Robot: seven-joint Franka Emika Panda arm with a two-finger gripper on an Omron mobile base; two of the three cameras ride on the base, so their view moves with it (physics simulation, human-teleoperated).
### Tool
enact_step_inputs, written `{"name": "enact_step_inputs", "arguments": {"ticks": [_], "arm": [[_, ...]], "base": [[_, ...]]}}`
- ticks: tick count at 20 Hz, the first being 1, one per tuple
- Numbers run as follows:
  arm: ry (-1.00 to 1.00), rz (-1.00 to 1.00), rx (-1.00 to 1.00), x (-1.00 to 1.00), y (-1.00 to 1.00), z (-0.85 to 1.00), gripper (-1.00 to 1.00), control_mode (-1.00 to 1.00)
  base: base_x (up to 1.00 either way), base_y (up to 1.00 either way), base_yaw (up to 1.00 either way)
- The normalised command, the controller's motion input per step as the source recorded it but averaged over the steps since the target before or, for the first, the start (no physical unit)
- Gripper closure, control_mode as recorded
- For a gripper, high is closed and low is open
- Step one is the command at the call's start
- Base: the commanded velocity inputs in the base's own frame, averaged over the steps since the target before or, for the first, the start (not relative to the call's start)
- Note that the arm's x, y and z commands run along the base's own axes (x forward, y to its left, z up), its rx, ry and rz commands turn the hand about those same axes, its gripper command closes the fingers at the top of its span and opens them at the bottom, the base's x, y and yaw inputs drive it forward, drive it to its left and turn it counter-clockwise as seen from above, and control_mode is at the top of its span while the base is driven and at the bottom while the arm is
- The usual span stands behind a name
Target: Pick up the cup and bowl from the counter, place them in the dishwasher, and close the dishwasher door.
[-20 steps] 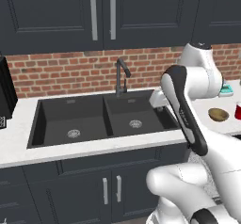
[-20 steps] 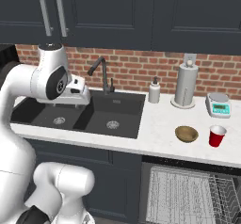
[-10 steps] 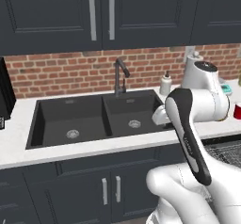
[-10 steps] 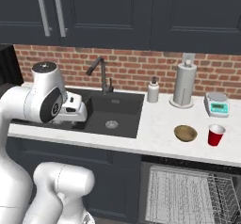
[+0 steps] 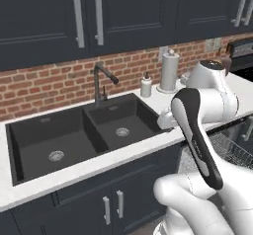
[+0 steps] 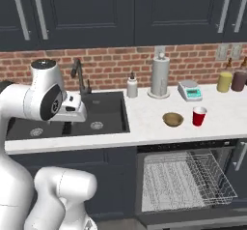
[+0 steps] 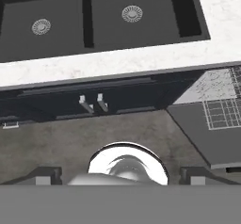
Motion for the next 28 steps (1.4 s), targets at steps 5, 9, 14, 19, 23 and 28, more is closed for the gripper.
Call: {"name": "enact_step_inputs", "arguments": {"ticks": [5,9,14,19,23,28], "arm": [[0.0,0.0,0.0,0.0,0.0,0.0,-1.0,1.0],[0.0,0.0,0.0,0.0,0.0,0.0,-1.0,1.0],[0.0,0.0,0.0,0.0,0.0,0.0,-1.0,1.0],[0.0,0.0,0.0,0.0,0.0,0.0,-1.0,1.0],[0.0,0.0,0.0,0.0,0.0,0.0,-1.0,1.0],[0.0,0.0,0.0,0.0,0.0,0.0,-1.0,1.0]], "base": [[0.0,0.4,-0.88],[0.0,0.23,-0.86],[-0.01,0.31,-0.8],[0.03,0.23,-0.61],[0.46,0.33,-0.22],[0.24,0.53,-0.08]]}}
